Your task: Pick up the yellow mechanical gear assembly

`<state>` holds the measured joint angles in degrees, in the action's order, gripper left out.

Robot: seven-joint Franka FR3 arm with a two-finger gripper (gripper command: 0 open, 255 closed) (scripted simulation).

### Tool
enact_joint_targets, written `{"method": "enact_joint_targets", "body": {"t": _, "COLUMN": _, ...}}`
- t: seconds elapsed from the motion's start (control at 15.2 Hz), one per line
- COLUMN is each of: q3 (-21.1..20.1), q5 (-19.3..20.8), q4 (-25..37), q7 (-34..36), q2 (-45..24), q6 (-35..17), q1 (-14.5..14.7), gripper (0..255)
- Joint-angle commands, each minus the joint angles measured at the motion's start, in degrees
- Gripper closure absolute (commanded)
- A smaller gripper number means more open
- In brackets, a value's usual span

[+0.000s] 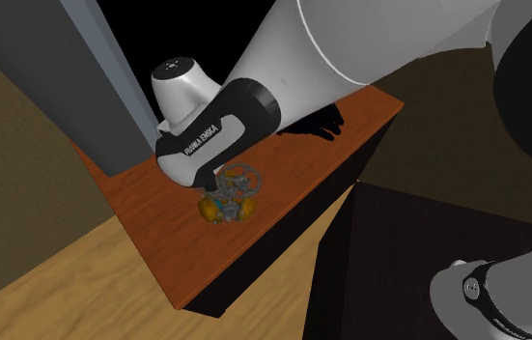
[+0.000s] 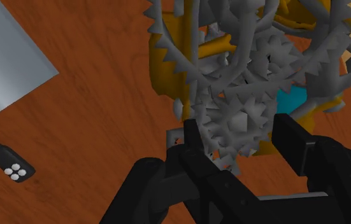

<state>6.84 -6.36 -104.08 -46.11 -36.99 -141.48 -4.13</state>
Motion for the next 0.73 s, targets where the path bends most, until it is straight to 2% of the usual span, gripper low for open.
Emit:
{"method": "enact_joint_targets", "body": {"t": 0.0, "q3": 0.14, "q5": 0.16, "q4": -0.21, "q7": 0.12, "q2": 1.24, "q6": 0.91, "q1": 0.14, "gripper": 255}}
{"method": "enact_joint_targets", "body": {"t": 0.66, "q3": 0.83, "q5": 1.06, "q4": -0.35, "q7": 0.68, "q2": 6.69, "q6": 6.21, "q1": 0.63, "gripper": 255}}
